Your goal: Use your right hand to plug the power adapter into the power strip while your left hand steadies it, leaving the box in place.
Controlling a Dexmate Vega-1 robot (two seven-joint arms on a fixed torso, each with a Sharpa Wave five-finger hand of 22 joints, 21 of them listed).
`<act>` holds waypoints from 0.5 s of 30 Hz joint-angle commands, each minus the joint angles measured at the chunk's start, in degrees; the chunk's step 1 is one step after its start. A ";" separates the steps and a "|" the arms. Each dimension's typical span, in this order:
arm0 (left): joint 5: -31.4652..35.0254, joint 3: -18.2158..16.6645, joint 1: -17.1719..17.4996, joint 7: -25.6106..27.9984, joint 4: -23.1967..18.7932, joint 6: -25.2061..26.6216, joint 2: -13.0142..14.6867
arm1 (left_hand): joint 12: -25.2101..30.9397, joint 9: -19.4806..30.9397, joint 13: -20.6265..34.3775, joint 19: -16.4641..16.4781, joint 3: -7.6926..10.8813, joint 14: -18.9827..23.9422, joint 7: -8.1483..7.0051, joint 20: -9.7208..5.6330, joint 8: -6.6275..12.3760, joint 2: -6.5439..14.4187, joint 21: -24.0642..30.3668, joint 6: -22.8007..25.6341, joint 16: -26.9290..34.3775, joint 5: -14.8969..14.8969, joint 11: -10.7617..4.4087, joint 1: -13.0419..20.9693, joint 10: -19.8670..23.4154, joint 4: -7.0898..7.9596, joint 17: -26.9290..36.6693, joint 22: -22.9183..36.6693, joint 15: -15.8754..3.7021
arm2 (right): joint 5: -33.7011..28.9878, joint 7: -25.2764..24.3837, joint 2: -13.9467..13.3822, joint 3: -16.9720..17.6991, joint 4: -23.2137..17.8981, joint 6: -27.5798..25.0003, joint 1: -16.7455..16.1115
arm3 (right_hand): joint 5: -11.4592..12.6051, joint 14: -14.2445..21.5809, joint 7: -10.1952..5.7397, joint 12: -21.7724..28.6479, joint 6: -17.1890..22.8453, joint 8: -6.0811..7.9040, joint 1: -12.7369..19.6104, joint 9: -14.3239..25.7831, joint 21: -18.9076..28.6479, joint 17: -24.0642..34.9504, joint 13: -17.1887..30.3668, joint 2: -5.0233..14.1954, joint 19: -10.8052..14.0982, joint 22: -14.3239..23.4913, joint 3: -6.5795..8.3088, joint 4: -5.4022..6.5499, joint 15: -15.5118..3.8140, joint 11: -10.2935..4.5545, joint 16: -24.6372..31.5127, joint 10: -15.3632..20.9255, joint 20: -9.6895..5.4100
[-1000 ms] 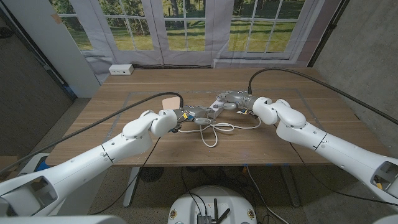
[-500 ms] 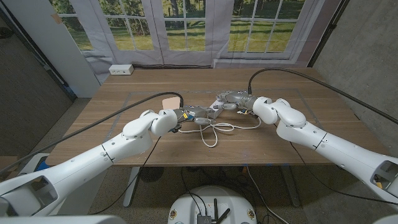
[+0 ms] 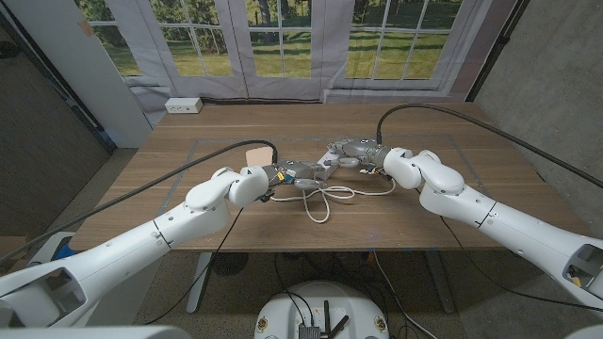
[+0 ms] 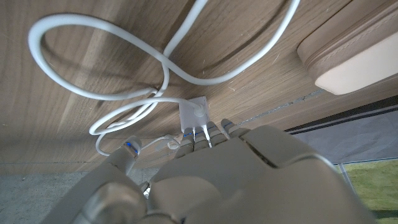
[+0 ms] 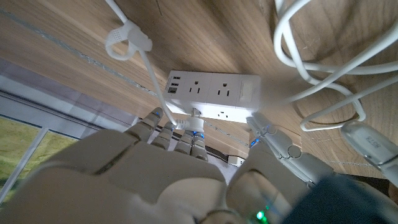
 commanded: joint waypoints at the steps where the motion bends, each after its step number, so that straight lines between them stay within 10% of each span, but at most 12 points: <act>1: 0.06 -0.17 0.09 -0.18 -0.30 -0.14 0.25 | 0.24 0.02 0.37 0.03 0.46 0.32 0.27 -4.44 0.20 6.54 0.37 0.20 0.34 0.05 0.06 -0.25 0.72 -0.07 0.14 0.20 -0.13 | 0.90 0.76 -0.35 0.25 0.18 -1.12 -0.47 | 0.03 0.43 0.53 1.93 1.67 0.62 -0.32 1.74 0.25 -0.11 0.65 0.25 0.50 -0.02 0.56 0.14 -0.02 1.19 0.20 2.96 -0.19; 15: -0.06 -0.13 -0.29 -0.23 0.16 -0.60 0.00 | 0.26 0.02 0.37 0.11 0.47 0.37 0.27 -4.43 0.20 6.53 0.38 0.18 0.34 0.05 -0.03 -0.25 0.81 -0.08 0.14 0.20 -0.16 | 0.94 1.09 -0.65 -0.20 0.58 -0.81 -0.23 | -0.02 0.67 0.56 1.93 2.06 0.65 -0.47 1.74 0.27 -0.36 0.66 0.22 0.69 -0.03 0.85 0.02 -0.11 1.10 0.26 3.31 -0.26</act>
